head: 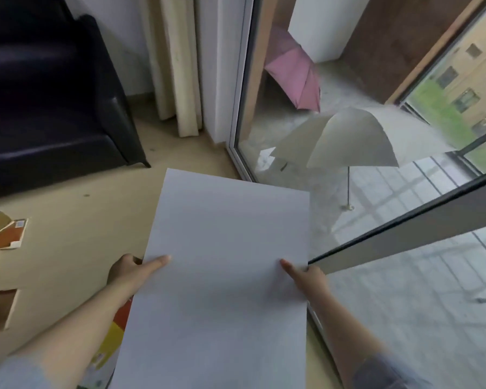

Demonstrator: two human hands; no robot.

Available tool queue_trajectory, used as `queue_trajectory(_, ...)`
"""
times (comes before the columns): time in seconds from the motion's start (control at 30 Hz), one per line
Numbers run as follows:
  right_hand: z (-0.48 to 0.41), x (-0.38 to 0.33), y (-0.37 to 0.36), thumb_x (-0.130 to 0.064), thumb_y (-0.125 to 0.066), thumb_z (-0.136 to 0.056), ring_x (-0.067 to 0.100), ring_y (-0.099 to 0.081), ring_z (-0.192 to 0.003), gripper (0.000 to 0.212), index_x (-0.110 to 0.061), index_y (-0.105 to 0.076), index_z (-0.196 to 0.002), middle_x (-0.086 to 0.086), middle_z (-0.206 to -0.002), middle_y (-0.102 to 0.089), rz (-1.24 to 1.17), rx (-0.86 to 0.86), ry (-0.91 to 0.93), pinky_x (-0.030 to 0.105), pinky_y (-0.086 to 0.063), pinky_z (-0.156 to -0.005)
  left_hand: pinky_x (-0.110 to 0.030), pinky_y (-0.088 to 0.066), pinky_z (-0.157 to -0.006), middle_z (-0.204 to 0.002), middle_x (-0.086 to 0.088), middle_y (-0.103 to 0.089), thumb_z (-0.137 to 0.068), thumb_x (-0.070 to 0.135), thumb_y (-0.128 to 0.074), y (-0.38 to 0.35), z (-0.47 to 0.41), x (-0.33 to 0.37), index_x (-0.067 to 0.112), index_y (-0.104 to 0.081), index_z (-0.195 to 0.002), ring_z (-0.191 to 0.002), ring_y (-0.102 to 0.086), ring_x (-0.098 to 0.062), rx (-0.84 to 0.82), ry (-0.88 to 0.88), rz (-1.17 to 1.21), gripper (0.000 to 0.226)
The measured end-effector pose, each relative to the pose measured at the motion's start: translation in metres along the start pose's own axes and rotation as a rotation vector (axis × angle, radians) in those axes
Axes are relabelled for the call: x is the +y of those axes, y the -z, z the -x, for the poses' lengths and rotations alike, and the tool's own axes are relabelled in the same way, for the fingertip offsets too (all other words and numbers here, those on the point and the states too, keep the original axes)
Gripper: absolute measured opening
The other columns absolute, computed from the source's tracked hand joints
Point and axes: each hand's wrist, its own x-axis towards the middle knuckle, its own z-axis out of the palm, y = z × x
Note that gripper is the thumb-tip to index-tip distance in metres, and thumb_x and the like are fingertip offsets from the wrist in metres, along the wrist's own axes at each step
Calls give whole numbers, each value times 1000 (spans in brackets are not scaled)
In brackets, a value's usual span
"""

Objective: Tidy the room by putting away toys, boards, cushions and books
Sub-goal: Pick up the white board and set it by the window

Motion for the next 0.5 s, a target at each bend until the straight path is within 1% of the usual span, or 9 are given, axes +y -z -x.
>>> queue_trajectory(0.1, -32, -34, -7, -57, -62, -84, 28, -56, -88, 49, -8, -54, -87, 7, -87, -58, 37, -32, 19, 29, -39, -71, -29, -32, -48, -78, -9, -57, -70, 54, -76, 6, -35, 8, 3, -52, -76, -66, -53, -23, -7, 56, 15, 56)
queue_trajectory(0.13, -40, -43, -9, -57, -62, -83, 28, -57, -89, 50, -8, -55, -92, 9, -91, -59, 46, -42, 21, 29, -39, -72, -29, -33, -48, -78, -9, -58, -70, 55, -76, 9, -42, 12, 3, -53, -76, -66, -55, -24, -11, 74, 5, 57)
queue_trajectory(0.2, -59, -63, -16, -57, -63, -83, 31, -60, -94, 51, -8, -56, -95, 11, -94, -60, 45, -47, 26, 31, -41, -73, -28, -31, -47, -71, -6, -53, -69, 55, -76, 13, -65, 21, 7, -46, -69, -61, -52, -24, -9, 69, 10, 56)
queue_trajectory(0.23, -72, -75, -20, -56, -63, -83, 31, -60, -95, 50, -7, -56, -93, 11, -93, -60, 45, -48, 23, 32, -43, -74, -29, -32, -48, -71, -7, -53, -69, 55, -76, 15, -80, 27, 6, -46, -69, -61, -52, -24, -11, 77, 21, 57)
queue_trajectory(0.27, -84, -88, -23, -56, -64, -83, 31, -60, -94, 51, -6, -55, -89, 11, -92, -60, 39, -49, 15, 34, -45, -76, -29, -34, -49, -75, -8, -57, -68, 56, -76, 18, -93, 35, 4, -49, -73, -64, -55, -24, -9, 80, 32, 59)
queue_trajectory(0.33, -104, -112, -28, -56, -65, -81, 31, -61, -89, 50, -7, -54, -77, 12, -88, -62, 30, -44, 6, 39, -48, -79, -30, -37, -51, -83, -9, -62, -67, 57, -77, 23, -119, 49, 0, -56, -82, -71, -59, -25, -12, 80, 59, 62)
queue_trajectory(0.4, -122, -137, -33, -55, -66, -82, 30, -59, -85, 47, -13, -49, -68, 9, -82, -59, 26, -42, 8, 37, -48, -78, -30, -33, -50, -80, -7, -57, -69, 56, -76, 30, -145, 66, 2, -52, -78, -68, -54, -22, -2, 85, 38, 59)
queue_trajectory(0.43, -127, -147, -35, -54, -66, -82, 28, -58, -83, 46, -15, -47, -67, 8, -80, -58, 26, -41, 2, 36, -47, -75, -30, -31, -50, -78, -6, -54, -70, 56, -75, 34, -154, 73, 4, -49, -75, -66, -51, -22, -1, 89, 17, 58)
queue_trajectory(0.5, -147, -170, -42, -55, -65, -82, 27, -56, -82, 46, -15, -47, -68, 8, -83, -58, 30, -47, -18, 33, -44, -70, -30, -31, -50, -80, -8, -55, -69, 56, -76, 40, -183, 88, 3, -52, -79, -67, -51, -22, -8, 108, 20, 59)
